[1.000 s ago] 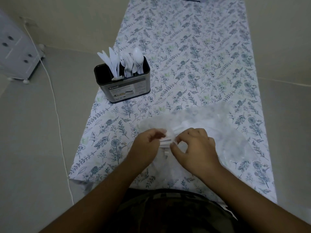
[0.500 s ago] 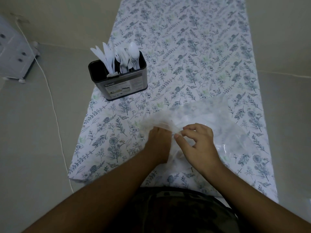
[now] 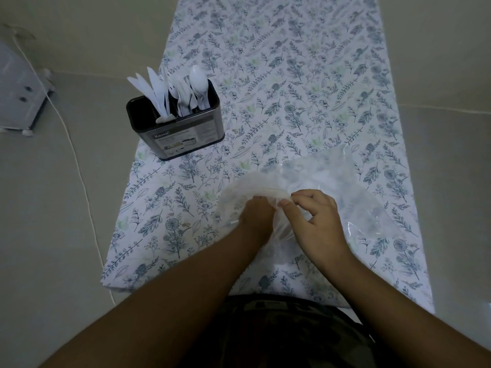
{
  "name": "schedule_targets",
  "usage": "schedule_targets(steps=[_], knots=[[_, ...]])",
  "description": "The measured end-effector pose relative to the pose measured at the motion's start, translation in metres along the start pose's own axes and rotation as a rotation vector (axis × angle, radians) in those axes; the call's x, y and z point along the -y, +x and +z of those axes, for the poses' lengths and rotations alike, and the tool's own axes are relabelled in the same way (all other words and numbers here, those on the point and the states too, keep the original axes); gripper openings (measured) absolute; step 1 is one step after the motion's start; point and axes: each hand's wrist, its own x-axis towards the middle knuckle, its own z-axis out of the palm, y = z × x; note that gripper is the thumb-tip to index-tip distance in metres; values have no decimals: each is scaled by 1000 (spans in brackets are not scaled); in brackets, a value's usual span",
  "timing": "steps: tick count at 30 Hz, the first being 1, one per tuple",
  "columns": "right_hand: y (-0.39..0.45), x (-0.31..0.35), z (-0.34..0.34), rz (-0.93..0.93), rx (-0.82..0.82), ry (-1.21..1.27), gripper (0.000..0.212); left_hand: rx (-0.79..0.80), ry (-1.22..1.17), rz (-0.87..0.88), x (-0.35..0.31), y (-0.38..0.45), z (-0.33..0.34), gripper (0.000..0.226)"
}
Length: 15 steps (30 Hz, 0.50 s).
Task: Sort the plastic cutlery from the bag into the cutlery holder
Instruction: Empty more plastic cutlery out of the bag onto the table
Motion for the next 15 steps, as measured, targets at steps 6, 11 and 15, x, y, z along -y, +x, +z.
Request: schedule_targets(steps=[6,11,15], knots=[[-2,-4,-3,-52,47,-148,23,42,181,89,-4,-15,-14,32],[4,-13,-2,-53,77,-225,35,92,313,101,13,-26,-30,25],[8,-13,-1,-43,105,-311,43,73,344,87,17,-45,-44,18]])
